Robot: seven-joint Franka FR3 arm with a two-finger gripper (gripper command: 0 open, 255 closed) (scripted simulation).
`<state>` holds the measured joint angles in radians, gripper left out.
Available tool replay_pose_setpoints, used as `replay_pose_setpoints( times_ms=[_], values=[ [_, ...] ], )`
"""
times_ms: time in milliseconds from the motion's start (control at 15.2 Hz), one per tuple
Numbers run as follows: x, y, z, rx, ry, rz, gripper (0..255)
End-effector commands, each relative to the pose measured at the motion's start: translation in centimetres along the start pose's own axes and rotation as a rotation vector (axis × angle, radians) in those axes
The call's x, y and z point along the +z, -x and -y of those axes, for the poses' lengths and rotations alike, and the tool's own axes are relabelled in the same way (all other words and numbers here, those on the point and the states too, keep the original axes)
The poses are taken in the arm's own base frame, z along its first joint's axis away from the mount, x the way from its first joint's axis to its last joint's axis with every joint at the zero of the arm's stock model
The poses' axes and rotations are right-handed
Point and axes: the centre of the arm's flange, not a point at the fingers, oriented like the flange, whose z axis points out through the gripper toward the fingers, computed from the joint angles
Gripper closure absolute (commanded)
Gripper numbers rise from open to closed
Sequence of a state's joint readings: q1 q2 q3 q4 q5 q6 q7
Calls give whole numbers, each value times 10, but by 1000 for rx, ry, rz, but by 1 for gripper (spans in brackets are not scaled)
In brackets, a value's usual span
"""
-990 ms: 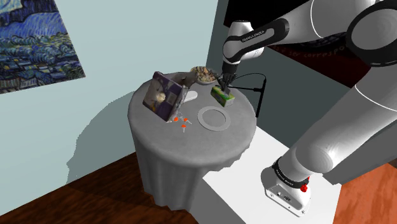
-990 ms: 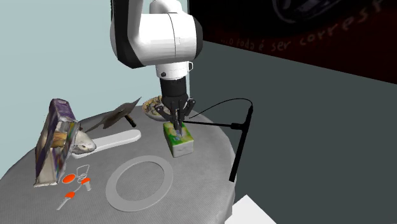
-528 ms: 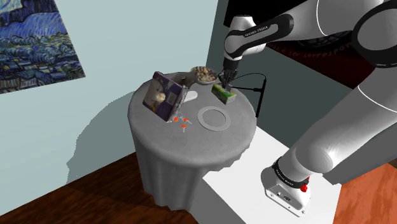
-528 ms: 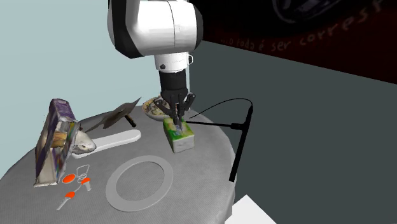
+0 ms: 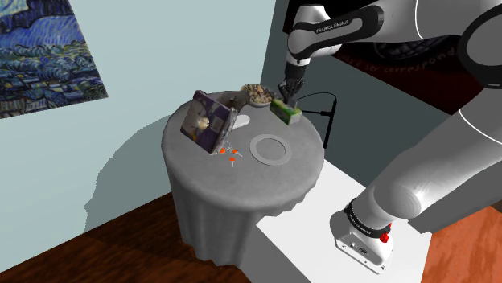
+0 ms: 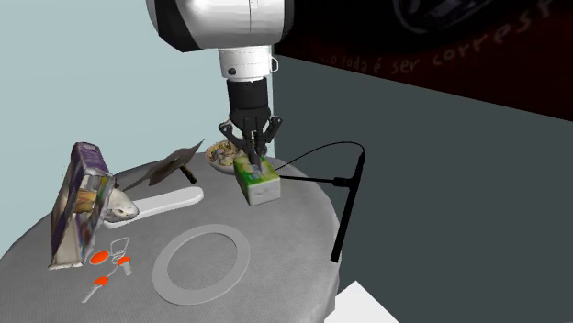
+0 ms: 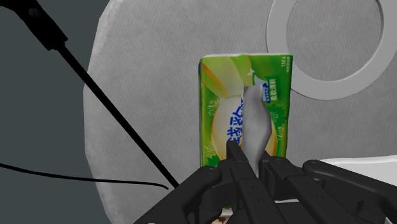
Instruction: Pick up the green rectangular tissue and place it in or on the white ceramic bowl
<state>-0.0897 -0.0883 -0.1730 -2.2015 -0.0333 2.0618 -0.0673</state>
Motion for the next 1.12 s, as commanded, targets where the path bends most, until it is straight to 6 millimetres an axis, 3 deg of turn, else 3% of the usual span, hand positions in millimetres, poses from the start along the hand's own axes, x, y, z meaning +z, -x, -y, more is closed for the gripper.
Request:
replay_pose_setpoints(
  times_ms=[0, 990, 1056],
  values=[
    [-12, 0, 0, 0, 0, 0, 255],
    [-89, 4, -1, 0, 0, 0, 255],
    [-92, -9, -2, 0, 0, 0, 255]
  ],
)
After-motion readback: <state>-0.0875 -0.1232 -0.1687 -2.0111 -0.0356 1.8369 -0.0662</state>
